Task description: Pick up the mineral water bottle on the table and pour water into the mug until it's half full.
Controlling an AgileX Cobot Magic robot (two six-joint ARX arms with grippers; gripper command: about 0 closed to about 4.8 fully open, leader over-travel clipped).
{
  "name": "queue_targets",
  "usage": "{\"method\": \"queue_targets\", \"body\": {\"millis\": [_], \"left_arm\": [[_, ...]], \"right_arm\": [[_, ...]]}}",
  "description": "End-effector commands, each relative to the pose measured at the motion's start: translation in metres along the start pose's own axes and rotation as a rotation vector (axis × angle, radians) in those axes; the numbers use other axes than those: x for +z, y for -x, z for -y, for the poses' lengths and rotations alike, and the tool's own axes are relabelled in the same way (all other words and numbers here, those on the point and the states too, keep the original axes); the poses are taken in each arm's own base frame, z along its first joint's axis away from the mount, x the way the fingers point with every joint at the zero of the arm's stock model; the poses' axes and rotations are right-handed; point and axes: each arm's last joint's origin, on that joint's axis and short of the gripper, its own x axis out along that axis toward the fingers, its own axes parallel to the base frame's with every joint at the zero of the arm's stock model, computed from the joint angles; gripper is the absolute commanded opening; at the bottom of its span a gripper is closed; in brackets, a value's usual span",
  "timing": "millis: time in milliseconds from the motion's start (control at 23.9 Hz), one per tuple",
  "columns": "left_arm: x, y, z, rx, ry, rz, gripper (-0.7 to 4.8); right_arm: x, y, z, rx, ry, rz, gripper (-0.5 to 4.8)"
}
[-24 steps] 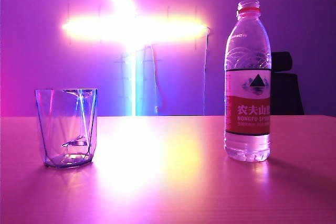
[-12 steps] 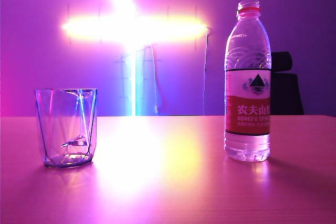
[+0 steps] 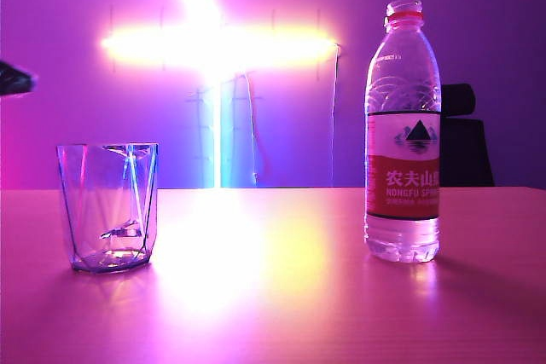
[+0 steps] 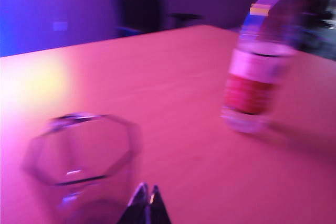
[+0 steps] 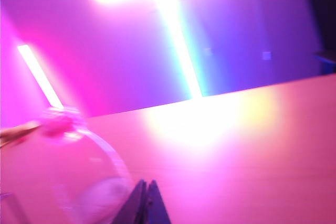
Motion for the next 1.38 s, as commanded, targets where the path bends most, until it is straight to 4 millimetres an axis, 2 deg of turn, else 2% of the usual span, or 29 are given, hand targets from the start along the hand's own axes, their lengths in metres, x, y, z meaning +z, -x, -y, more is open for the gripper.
{"method": "queue_targets", "body": {"millis": [42,126,209,251,293,419,628,879,1088,1381], "left_arm": [[0.0,-0.001,0.008,-0.078,-0.001,-0.016,-0.02],[-0.001,-0.002,0.008,-0.083,-0.002,-0.029,-0.02],[-0.003,-0.003,0.009,-0.083,-0.003,-0.053,-0.02],[-0.003,-0.004,0.009,-0.083,-0.004,-0.061,-0.02],[-0.004,-0.004,0.009,-0.083,-0.004,-0.064,-0.02],[-0.004,-0.004,0.009,-0.082,-0.004,-0.064,-0.02],[-0.004,-0.004,0.009,-0.082,-0.004,-0.064,-0.02],[-0.004,-0.004,0.009,-0.082,-0.004,-0.064,-0.02],[-0.004,-0.004,0.009,-0.082,-0.004,-0.064,-0.02],[-0.004,-0.004,0.009,-0.082,-0.004,-0.064,-0.02]], "right_arm": [[0.029,0.005,-0.013,0.036,-0.019,-0.073,-0.05],[0.036,0.005,-0.017,0.088,-0.038,-0.086,-0.03],[0.036,0.001,-0.018,0.15,-0.039,-0.126,0.89],[0.03,-0.003,-0.016,0.143,-0.013,-0.182,2.18],[0.025,-0.006,-0.013,0.137,0.017,-0.234,3.12],[0.02,-0.016,-0.011,0.201,0.086,-0.297,4.74],[0.006,-0.04,-0.015,0.268,0.15,-0.371,4.79],[-0.031,-0.078,-0.035,0.27,0.274,-0.449,4.79],[-0.055,-0.104,-0.031,0.235,0.279,-0.417,4.79],[-0.082,-0.121,-0.027,0.253,0.206,-0.39,4.79]]}}
